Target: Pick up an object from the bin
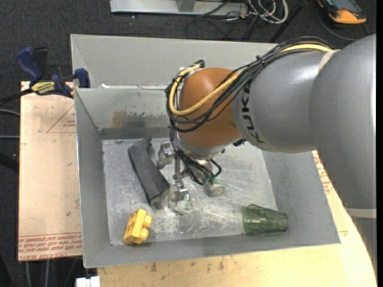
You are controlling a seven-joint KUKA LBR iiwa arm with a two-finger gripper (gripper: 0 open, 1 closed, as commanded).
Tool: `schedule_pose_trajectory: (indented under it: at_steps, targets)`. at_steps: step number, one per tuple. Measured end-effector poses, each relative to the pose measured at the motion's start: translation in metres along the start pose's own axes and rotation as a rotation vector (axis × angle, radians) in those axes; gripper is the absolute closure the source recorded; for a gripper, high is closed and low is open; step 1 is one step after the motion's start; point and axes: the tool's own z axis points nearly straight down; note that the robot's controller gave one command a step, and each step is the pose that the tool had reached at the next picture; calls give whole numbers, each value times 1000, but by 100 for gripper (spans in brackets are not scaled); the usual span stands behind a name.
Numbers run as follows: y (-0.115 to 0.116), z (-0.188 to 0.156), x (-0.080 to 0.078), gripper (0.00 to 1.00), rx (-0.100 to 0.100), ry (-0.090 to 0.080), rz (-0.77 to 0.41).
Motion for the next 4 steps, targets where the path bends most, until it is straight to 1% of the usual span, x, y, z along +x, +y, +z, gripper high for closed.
schedule_pose_trajectory:
  at_steps: [1,2,3,4]
  targets:
    - [14,23,-27,0,-6,-18,-71]
    - [-18,43,-22,0,1,3,69]
    - [5,23,-5,0,-1,3,157]
    - [47,30,3,0,1,-3,-122]
